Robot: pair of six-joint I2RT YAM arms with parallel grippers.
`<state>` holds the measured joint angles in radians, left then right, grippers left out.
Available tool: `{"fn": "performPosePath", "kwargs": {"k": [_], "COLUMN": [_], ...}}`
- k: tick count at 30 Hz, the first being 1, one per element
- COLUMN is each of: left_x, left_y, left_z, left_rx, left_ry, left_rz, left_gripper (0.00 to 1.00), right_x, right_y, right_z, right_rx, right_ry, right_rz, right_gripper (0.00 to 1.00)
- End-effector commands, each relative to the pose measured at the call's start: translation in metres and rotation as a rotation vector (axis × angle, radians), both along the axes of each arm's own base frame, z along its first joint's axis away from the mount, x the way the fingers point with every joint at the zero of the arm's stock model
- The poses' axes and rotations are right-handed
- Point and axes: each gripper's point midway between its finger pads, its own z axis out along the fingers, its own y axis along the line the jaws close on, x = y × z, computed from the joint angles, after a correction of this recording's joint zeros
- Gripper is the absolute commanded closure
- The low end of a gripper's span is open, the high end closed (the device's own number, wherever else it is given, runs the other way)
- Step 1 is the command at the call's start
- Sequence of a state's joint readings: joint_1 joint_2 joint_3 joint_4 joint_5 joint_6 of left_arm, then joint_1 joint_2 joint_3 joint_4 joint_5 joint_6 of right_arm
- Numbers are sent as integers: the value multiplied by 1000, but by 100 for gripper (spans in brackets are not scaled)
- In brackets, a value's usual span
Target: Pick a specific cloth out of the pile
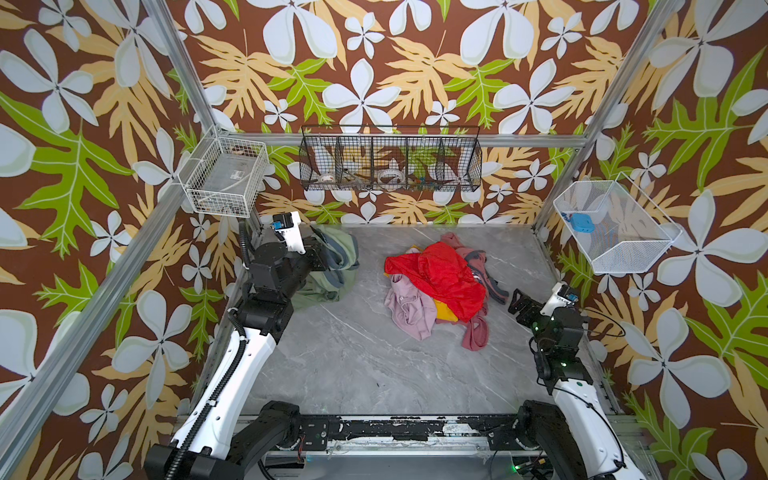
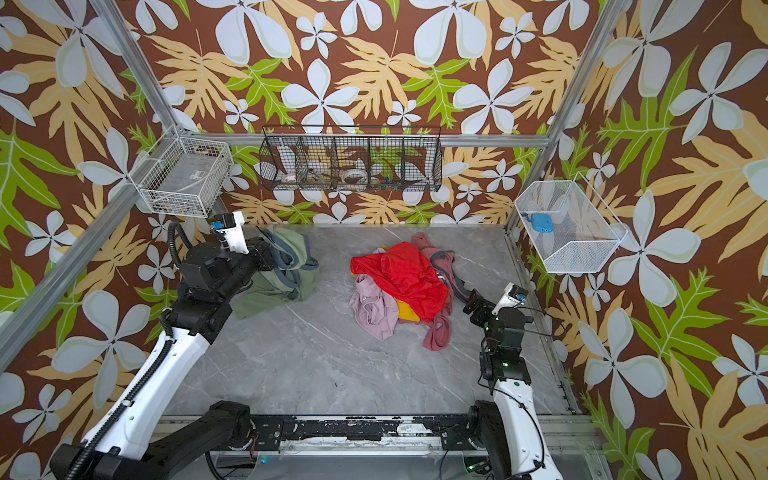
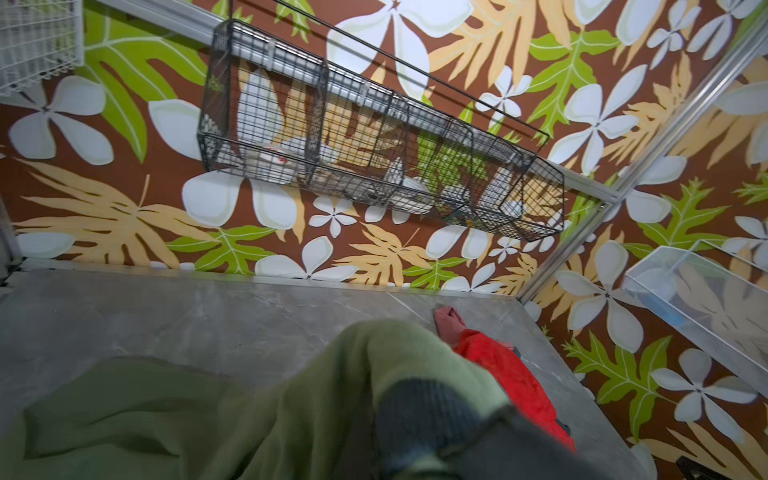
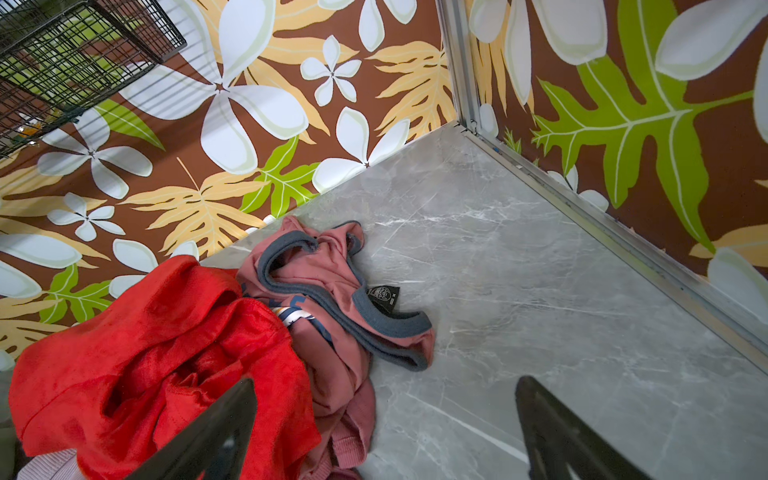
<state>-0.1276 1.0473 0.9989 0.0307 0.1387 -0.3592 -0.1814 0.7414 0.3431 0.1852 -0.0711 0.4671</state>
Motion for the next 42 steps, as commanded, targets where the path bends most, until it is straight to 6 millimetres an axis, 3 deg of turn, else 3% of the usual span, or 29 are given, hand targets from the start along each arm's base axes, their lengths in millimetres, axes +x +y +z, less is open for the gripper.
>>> {"fn": "performPosePath", "kwargs": {"k": [1, 6, 15, 21, 24, 31, 40, 42], "left_x": [13, 31, 44, 59, 67, 79, 64, 63], "left_y": [21, 72, 116, 134, 130, 97, 55, 47], "left_z": [-9, -48, -114, -166, -191, -229, -268, -279], "left_rx": [-63, -180, -143, -72, -7, 127, 278, 271], "left_ry": [14, 52, 196, 345, 421, 525, 636, 668], "left_rz": [35, 130, 342, 427, 437, 421, 365, 322], "left_gripper": [100, 100, 100, 100, 100, 100, 100, 91], "right_x": [1, 0, 1, 2, 3, 3, 2, 3], "right_y": [1, 2, 3, 6, 8, 10, 10, 11], "right_z": [4, 1, 1, -3, -5, -6, -8, -8], "right_rx": [6, 8, 15, 30, 42, 43, 54, 55], "right_ry": [-17, -15, -18, -23, -25, -15, -19, -14], "right_rz": [3, 4, 12, 25, 33, 47, 44, 48], "right_gripper": [4, 4, 4, 4, 4, 5, 5, 5]}}
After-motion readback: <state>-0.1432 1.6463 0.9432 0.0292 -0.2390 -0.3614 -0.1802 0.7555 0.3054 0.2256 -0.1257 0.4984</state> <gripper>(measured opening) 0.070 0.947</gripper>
